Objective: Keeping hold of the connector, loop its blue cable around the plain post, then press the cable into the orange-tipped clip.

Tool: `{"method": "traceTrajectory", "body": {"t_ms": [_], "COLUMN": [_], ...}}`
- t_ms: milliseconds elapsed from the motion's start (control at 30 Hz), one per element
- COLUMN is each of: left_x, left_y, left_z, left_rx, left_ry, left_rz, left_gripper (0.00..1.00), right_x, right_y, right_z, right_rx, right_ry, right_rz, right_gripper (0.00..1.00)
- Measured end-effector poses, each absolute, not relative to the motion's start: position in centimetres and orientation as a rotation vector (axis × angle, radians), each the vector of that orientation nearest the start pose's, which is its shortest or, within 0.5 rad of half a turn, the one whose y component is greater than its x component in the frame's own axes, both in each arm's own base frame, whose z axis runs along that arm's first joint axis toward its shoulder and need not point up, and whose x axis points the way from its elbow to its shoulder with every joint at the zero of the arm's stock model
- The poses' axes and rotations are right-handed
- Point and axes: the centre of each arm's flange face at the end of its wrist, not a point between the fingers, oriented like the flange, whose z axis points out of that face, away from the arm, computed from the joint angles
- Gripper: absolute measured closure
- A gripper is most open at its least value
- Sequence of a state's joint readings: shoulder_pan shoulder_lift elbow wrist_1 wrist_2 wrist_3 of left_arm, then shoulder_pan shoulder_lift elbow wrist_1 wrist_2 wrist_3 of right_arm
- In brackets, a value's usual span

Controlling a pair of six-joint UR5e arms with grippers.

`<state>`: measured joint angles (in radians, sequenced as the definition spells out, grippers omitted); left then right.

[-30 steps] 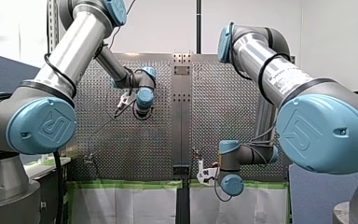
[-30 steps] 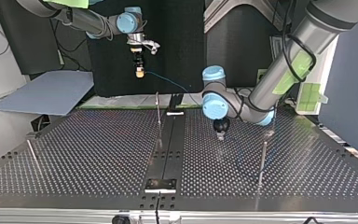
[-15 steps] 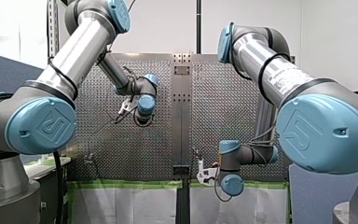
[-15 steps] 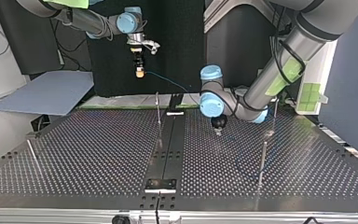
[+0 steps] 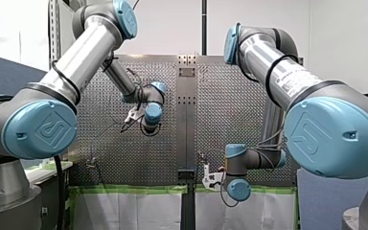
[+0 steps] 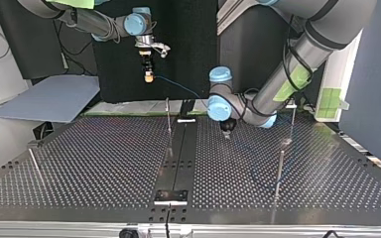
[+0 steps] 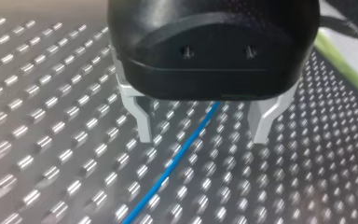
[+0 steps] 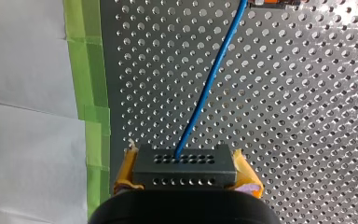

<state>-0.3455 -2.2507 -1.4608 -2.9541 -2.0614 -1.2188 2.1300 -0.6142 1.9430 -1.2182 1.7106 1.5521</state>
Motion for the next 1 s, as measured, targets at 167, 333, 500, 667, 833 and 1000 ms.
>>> {"method": "traceTrajectory", "body": {"t_ms": [167, 333, 500, 667, 833, 1000], "left_x": [57.0, 56.4, 56.2, 56.2, 55.9, 55.8], "left_y": [-30.9, -31.6, -32.1, -32.9, -33.7, -34.1], "left_z": [12.6, 10.2, 9.3, 7.2, 5.4, 4.6], "left_rx": [0.393, 0.424, 0.434, 0.458, 0.462, 0.473], "left_ry": [1.937, 1.963, 1.963, 1.978, 1.976, 1.981], "left_rz": [0.473, 0.475, 0.473, 0.469, 0.452, 0.422], "left_gripper": [0.0, 0.0, 0.0, 0.0, 0.0, 0.0], "right_x": [38.1, 38.2, 38.2, 38.2, 38.3, 38.3], "right_y": [-38.4, -38.5, -38.4, -38.4, -38.3, -38.4], "right_z": [-8.3, -8.3, -8.3, -8.3, -8.3, -8.3], "right_rx": [1.617, 1.618, 1.618, 1.62, 1.621, 1.62], "right_ry": [-1.012, -1.011, -1.011, -1.011, -1.01, -1.009], "right_rz": [1.418, 1.417, 1.417, 1.417, 1.418, 1.419], "right_gripper": [1.0, 1.0, 1.0, 1.0, 1.0, 1.0]}}
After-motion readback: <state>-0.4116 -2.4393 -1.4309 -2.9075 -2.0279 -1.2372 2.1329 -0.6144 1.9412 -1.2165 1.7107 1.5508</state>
